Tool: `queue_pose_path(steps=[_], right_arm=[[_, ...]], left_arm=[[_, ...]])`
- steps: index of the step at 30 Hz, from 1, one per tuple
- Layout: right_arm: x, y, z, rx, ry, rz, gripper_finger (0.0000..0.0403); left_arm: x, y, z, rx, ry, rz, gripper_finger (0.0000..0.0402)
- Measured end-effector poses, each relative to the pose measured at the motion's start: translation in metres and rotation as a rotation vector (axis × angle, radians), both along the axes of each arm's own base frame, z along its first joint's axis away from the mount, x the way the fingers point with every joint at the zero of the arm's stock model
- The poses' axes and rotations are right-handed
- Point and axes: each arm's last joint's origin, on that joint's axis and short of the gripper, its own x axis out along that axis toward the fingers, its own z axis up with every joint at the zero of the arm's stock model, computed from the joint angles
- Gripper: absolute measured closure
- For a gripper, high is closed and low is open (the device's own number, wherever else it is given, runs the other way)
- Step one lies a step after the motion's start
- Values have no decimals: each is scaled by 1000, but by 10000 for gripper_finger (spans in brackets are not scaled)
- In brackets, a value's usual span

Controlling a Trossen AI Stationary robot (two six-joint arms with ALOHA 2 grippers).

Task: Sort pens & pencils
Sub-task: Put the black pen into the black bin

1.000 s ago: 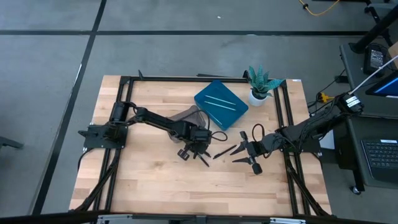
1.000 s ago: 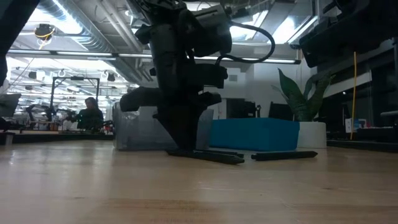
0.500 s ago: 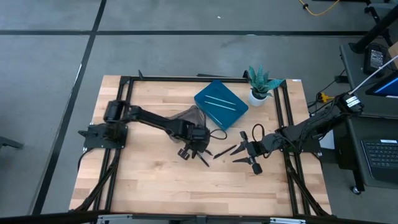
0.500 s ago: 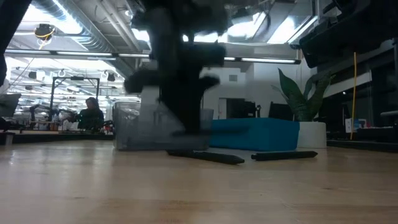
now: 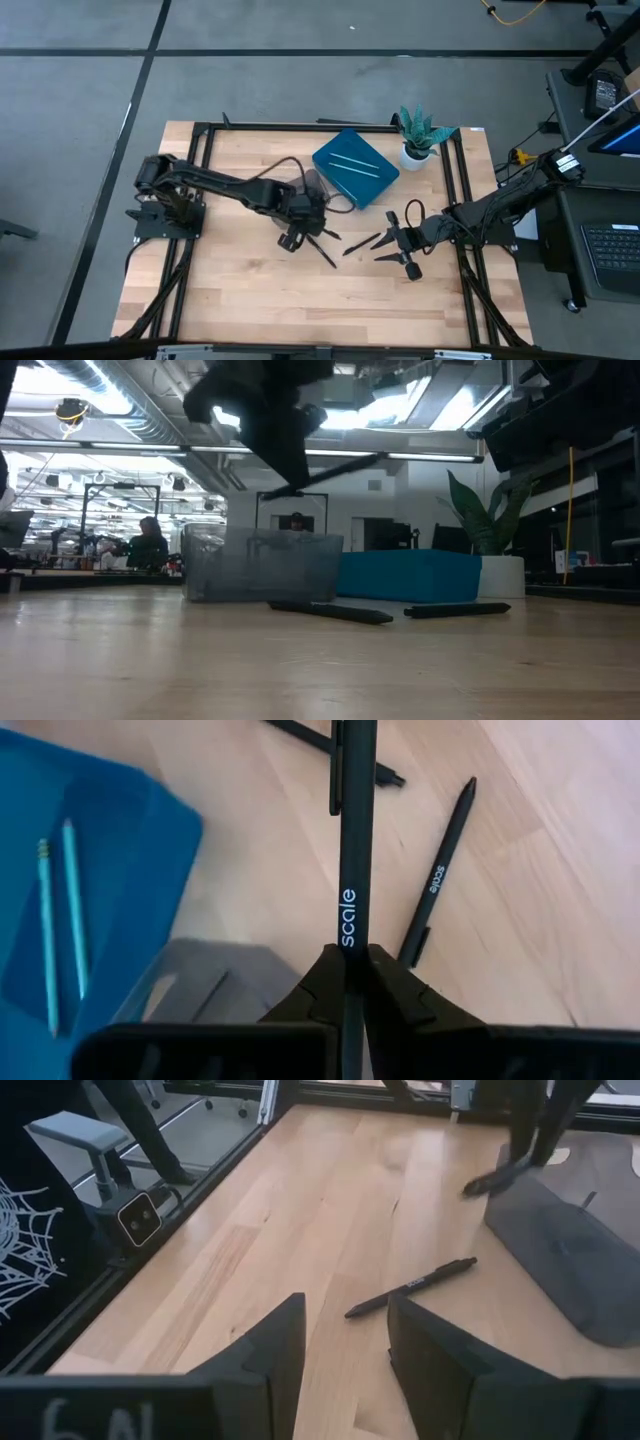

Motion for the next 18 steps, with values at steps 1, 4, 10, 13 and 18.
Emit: queue_pose_path(steps=[1,4,10,13,18], right_arm=[[0,0,0,0,0,0,258],[0,0,0,0,0,0,258],[0,0,0,0,0,0,258],[0,0,0,-1,-4,1,258],[0,0,1,0,-7,1,258]], left_arm=[[-3,0,3,-6,-9,9,389],[-16,1,7,6,-35,28,389],[-47,4,8,-15,-156,74,389],[-63,5,10,-48,-270,90,389],[-89,9,-4,-104,-441,113,389]])
